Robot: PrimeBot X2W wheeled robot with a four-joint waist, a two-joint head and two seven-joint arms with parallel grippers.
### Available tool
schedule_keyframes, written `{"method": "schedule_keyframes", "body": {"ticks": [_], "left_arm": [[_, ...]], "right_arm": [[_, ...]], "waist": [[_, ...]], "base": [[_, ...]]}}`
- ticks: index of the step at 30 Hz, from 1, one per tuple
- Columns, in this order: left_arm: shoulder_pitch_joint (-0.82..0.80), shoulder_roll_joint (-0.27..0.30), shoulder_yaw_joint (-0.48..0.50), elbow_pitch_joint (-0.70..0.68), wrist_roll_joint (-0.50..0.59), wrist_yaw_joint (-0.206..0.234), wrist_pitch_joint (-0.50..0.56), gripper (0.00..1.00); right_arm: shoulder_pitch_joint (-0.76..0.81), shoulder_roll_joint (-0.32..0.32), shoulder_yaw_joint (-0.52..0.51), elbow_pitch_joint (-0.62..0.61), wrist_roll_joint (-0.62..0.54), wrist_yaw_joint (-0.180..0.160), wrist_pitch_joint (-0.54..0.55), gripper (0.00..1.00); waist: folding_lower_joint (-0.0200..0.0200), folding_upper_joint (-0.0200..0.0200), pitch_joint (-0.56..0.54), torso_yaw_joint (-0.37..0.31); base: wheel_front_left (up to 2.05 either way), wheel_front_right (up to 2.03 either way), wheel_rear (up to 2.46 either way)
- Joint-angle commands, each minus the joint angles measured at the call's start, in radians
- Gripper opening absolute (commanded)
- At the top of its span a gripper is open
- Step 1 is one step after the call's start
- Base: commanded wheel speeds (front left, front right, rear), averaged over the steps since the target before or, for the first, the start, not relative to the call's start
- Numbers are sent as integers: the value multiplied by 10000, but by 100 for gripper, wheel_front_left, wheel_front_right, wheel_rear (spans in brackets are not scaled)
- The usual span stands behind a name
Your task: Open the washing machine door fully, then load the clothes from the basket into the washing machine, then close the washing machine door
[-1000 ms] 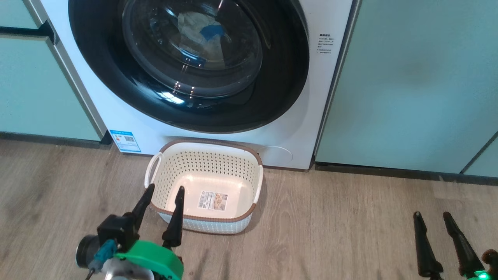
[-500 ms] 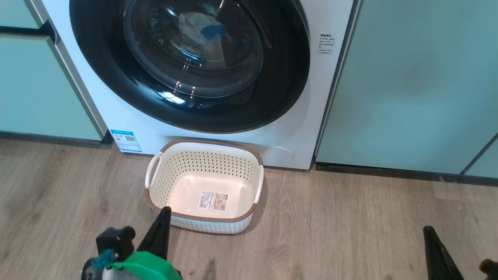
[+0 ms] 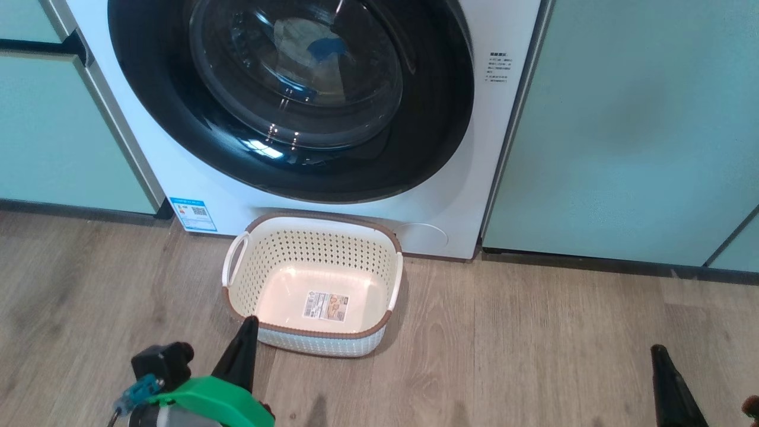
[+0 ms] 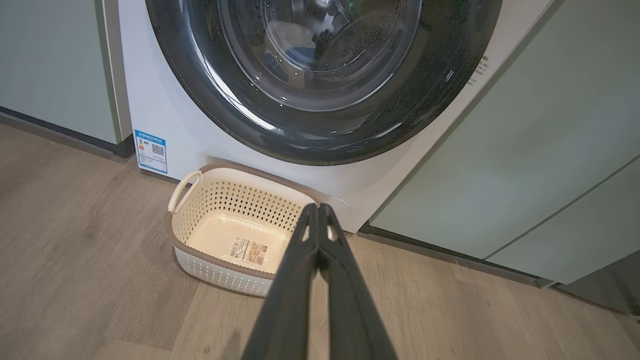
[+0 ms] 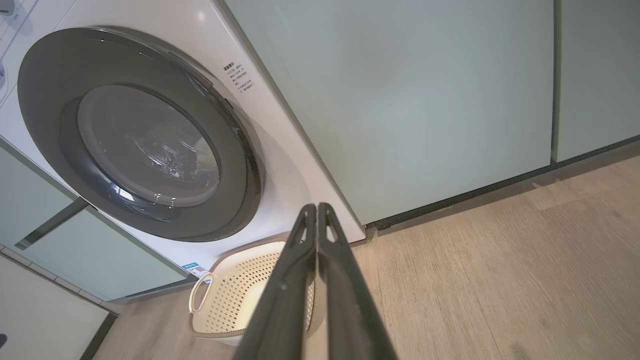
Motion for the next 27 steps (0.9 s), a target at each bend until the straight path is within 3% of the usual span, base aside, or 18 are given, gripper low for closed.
{"method": "schedule_keyframes", "body": {"ticks": [1,27], "left_arm": [[-524,34,254,-254,-282,-81,68,0],[-918,-45,654,190,-3189,-433,607,0]], "right_arm": [[-581,-237,10,-242,310,-8,90,0],[-1214,-349,-67,204,3203,-15,635,0]], "waist": [[0,-1,0,3],[0,-1,-2,56]], "base": [[0,0,0],[0,0,0]]}}
